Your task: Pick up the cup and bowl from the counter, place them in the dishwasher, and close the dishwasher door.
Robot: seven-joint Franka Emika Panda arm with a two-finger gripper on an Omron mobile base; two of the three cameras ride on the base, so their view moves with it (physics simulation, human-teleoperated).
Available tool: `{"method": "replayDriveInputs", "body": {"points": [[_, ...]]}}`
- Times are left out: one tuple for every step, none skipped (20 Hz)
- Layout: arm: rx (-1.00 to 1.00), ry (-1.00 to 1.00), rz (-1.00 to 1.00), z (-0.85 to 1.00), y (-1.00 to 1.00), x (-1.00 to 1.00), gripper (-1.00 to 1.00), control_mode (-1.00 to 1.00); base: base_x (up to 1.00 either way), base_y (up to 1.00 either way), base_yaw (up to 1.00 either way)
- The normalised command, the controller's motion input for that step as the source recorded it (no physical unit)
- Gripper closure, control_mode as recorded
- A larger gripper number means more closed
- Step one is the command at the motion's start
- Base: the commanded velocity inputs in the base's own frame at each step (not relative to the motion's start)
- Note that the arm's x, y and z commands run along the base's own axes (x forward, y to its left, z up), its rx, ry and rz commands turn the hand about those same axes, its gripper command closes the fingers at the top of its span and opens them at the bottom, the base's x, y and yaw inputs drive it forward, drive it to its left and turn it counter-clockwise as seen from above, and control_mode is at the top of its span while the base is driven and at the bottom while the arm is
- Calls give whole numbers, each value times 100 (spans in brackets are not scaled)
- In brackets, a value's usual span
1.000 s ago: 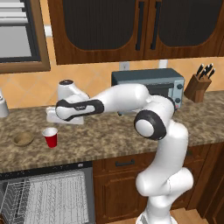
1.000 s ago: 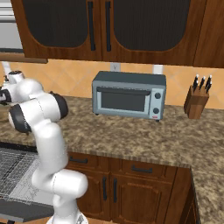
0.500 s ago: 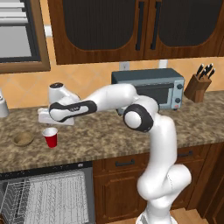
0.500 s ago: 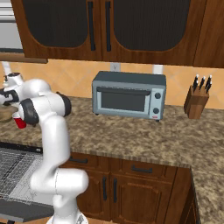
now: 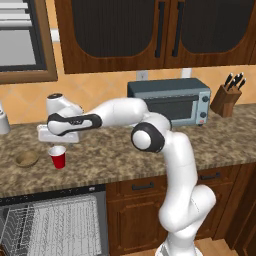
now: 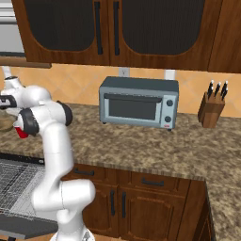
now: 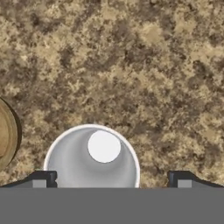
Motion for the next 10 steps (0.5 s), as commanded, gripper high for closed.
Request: {"method": "replayDriveInputs", "body": {"points": [[2, 0, -2, 0, -51, -8, -100, -100, 0, 0, 0], [1, 0, -1, 0, -41, -9, -100, -100, 0, 0, 0], [2, 0, -1, -4, -34, -7, -100, -100, 0, 0, 0], [1, 0, 0, -14, -20, 0, -100, -100, 0, 0, 0], [0, 0, 0, -19, -1, 0, -100, -100, 0, 0, 0], [0, 2, 0, -23, 0, 0, -100, -100, 0, 0, 0], [0, 1, 0, -27, 0, 0, -100, -100, 0, 0, 0], [1, 3, 0, -34, 0, 0, -100, -100, 0, 0, 0], [1, 4, 0, -43, 0, 0, -100, -100, 0, 0, 0], [1, 3, 0, -47, 0, 0, -100, -100, 0, 0, 0]]}}
